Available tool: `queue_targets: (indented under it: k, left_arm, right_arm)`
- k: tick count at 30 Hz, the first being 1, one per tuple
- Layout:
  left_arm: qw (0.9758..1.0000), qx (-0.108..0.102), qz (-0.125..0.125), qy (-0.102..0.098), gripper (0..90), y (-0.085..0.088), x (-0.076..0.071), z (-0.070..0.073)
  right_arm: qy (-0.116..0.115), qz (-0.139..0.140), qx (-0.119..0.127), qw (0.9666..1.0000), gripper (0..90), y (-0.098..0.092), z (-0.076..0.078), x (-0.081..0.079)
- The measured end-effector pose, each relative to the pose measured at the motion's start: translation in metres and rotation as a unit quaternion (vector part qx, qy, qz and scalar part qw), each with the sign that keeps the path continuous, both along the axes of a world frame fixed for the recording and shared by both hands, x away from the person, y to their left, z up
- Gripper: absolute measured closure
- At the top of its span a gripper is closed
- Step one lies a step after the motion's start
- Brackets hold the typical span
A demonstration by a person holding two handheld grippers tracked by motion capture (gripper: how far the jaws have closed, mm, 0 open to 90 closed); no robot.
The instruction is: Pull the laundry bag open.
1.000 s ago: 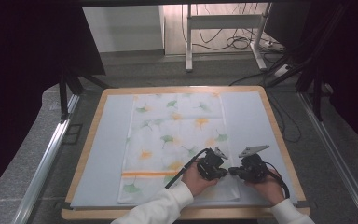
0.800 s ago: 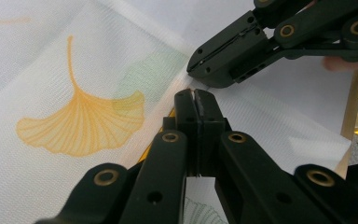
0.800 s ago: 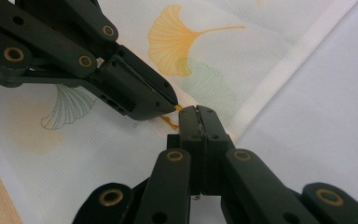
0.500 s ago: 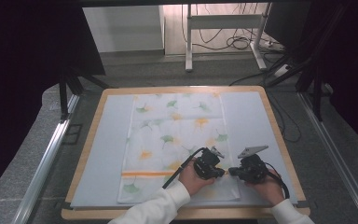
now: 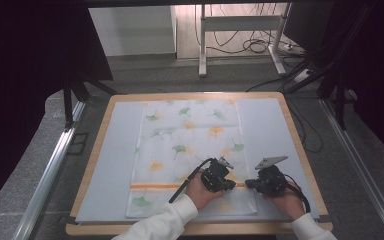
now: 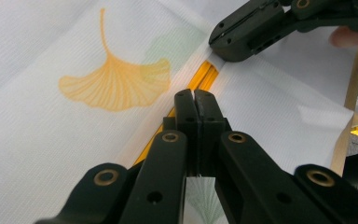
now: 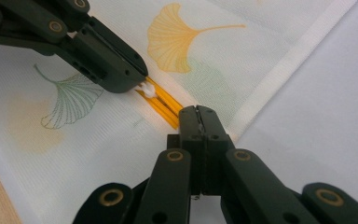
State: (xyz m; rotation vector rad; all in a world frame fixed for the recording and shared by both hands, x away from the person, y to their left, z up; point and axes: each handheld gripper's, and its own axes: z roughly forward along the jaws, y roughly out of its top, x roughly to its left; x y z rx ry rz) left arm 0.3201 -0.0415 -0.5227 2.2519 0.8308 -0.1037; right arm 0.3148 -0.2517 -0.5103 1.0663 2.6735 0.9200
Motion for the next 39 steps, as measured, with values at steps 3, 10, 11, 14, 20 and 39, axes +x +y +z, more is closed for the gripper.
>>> queue_targets:
  k: [3, 10, 11, 14, 20, 39]
  left_arm:
    - [1.0000, -0.001, 0.004, 0.002, 90.0, 0.005, 0.000, 0.000]
    - [1.0000, 0.000, 0.005, 0.002, 90.0, 0.013, -0.001, 0.000]
    - [1.0000, 0.001, 0.005, 0.001, 90.0, 0.014, -0.001, 0.000]
    - [1.0000, 0.000, 0.007, 0.002, 90.0, 0.018, -0.001, -0.001]
    - [0.9999, 0.000, 0.011, 0.005, 90.0, 0.028, -0.002, -0.001]
    - [0.9996, 0.008, 0.026, 0.005, 90.0, 0.063, -0.007, -0.002]
  right_arm:
    - [0.000, 0.001, -0.002, 1.0000, 89.7, 0.000, 0.000, 0.000]
    - [0.000, 0.000, 0.001, 1.0000, 89.7, 0.000, 0.000, 0.000]
    - [0.000, -0.001, 0.001, 1.0000, 89.7, 0.000, 0.000, 0.000]
    - [0.000, -0.001, 0.002, 1.0000, 89.7, 0.000, 0.000, 0.000]
    - [0.000, -0.001, 0.003, 1.0000, 89.7, 0.000, 0.000, 0.000]
    - [0.000, -0.003, 0.005, 1.0000, 89.7, 0.000, -0.001, 0.000]
